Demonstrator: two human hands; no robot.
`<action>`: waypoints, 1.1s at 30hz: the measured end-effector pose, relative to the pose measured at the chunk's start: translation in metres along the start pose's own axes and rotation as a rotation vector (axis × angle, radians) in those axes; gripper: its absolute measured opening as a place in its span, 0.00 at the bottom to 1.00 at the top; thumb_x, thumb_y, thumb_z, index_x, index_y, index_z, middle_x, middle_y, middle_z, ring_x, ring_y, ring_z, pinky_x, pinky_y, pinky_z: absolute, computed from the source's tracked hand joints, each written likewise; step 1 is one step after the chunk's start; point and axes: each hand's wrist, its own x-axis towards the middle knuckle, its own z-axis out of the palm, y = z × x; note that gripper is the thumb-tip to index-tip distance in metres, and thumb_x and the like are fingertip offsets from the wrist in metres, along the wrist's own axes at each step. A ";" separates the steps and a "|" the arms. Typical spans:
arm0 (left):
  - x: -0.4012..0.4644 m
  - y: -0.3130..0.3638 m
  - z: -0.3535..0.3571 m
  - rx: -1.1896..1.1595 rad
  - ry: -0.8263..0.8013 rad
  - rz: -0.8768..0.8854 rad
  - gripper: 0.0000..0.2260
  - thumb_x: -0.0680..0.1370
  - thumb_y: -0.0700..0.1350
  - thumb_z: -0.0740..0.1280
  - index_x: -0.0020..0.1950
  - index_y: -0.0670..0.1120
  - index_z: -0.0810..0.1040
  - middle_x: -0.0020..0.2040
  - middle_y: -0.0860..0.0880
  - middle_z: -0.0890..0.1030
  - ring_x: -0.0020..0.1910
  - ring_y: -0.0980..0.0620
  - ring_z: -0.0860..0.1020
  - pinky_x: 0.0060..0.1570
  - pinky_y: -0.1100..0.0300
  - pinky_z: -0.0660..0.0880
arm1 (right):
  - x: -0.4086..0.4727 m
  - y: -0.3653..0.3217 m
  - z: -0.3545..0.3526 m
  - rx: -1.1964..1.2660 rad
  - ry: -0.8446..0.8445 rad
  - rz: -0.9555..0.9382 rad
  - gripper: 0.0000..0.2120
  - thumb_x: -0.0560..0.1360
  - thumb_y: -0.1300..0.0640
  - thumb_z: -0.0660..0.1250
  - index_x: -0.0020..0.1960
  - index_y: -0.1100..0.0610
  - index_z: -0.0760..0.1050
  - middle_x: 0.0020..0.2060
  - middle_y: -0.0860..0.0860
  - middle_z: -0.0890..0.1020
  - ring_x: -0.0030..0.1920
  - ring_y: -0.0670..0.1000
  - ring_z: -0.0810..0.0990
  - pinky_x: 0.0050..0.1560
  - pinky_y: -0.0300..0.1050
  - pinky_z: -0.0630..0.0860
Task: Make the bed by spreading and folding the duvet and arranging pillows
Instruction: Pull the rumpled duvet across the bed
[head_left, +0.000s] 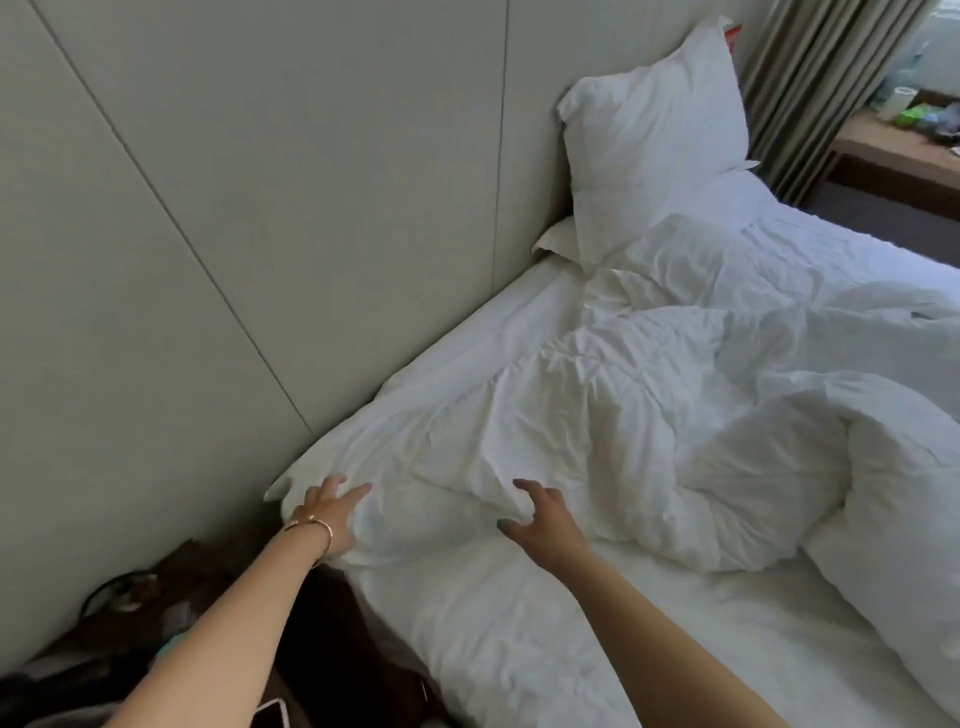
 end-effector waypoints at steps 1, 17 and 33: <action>0.007 -0.002 0.007 -0.068 -0.034 -0.002 0.35 0.74 0.44 0.63 0.76 0.63 0.52 0.76 0.53 0.49 0.73 0.47 0.55 0.70 0.55 0.62 | 0.005 -0.005 0.003 -0.030 -0.026 -0.015 0.31 0.75 0.46 0.69 0.74 0.46 0.61 0.69 0.51 0.64 0.62 0.51 0.74 0.56 0.44 0.74; 0.161 -0.030 -0.005 -0.586 0.127 -0.216 0.30 0.76 0.55 0.66 0.75 0.54 0.59 0.75 0.47 0.61 0.74 0.45 0.58 0.67 0.48 0.62 | 0.214 -0.120 0.053 -0.792 -0.089 -0.231 0.28 0.83 0.54 0.53 0.79 0.45 0.45 0.78 0.47 0.53 0.78 0.53 0.46 0.76 0.54 0.49; 0.155 -0.055 0.065 -0.373 0.041 -0.058 0.48 0.58 0.74 0.69 0.72 0.55 0.60 0.70 0.50 0.58 0.72 0.47 0.55 0.72 0.48 0.48 | 0.261 -0.061 0.040 -1.214 -0.305 -0.198 0.67 0.59 0.32 0.75 0.75 0.42 0.26 0.77 0.49 0.34 0.78 0.56 0.38 0.75 0.61 0.48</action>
